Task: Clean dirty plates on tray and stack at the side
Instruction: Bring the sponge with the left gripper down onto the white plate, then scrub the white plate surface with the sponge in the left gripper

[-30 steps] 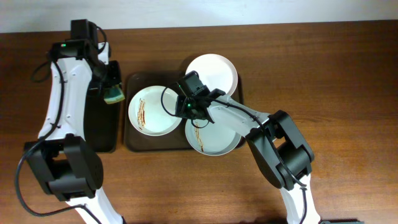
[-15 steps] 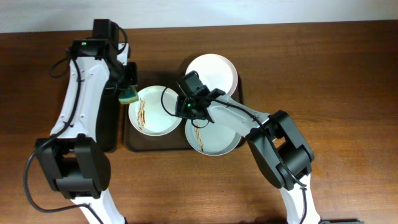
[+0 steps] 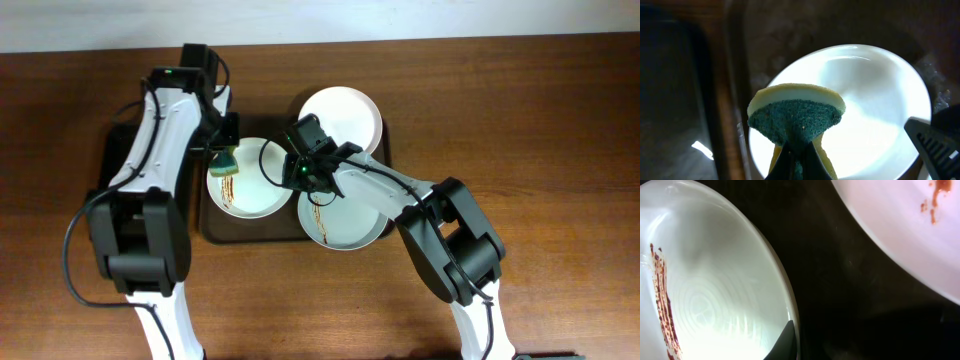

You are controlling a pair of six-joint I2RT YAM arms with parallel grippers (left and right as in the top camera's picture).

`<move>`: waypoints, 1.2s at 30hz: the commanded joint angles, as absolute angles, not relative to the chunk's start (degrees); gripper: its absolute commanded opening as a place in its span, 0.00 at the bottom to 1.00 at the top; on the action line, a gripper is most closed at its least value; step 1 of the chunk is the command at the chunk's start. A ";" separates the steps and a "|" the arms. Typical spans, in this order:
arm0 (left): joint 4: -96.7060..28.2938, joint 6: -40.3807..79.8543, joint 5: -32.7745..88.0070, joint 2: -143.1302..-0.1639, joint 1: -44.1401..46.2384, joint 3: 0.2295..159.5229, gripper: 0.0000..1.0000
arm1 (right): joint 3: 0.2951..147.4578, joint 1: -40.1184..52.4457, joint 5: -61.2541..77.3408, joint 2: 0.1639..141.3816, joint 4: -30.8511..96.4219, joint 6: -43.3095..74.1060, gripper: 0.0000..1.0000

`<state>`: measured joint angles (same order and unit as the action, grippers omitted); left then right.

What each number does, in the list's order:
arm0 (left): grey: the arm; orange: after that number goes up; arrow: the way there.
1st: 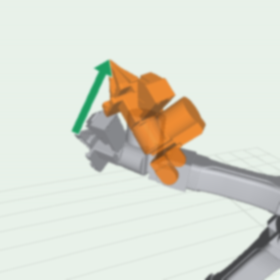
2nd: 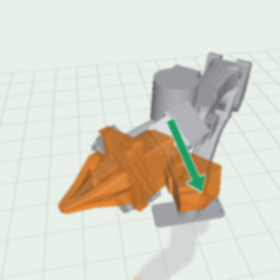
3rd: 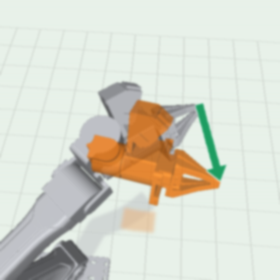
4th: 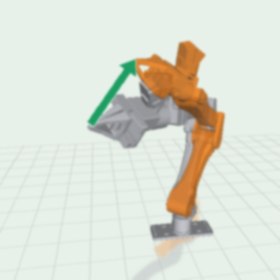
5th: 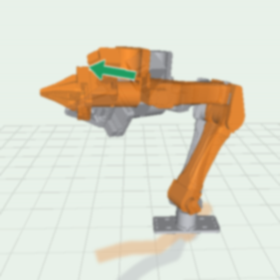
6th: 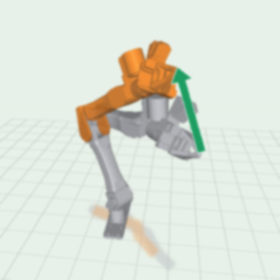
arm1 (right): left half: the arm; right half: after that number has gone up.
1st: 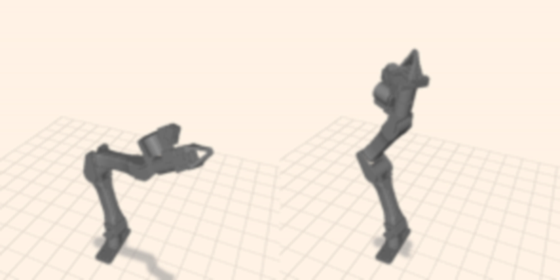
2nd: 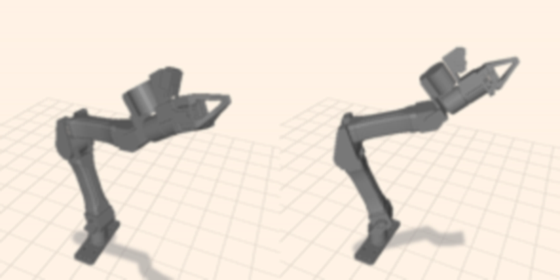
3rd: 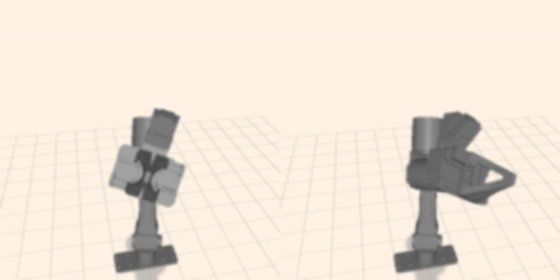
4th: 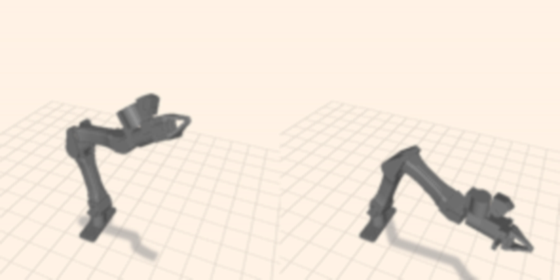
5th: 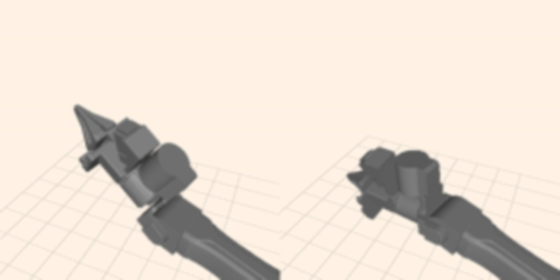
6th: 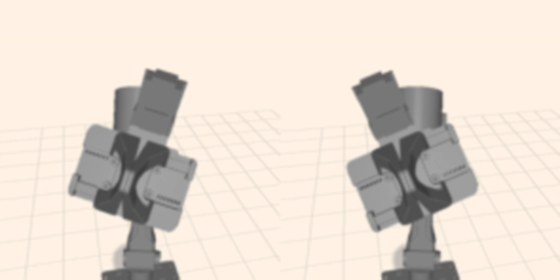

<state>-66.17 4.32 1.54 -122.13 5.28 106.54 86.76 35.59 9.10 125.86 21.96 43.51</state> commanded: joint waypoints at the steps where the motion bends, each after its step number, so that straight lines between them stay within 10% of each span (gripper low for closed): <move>1: -64.99 5.13 2.20 -123.87 6.87 107.61 0.01 | 86.50 35.22 7.90 126.69 23.22 43.62 0.04; 22: -61.67 6.68 -12.14 -132.99 8.14 105.78 0.01 | 86.50 35.11 7.88 126.69 23.20 43.59 0.04; 36: -76.47 6.37 0.86 -133.19 8.51 105.60 0.01 | 86.50 34.74 8.38 126.69 22.98 43.62 0.04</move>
<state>-73.78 6.07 -5.41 -131.55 8.60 106.43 86.80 35.55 9.15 125.86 22.17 43.29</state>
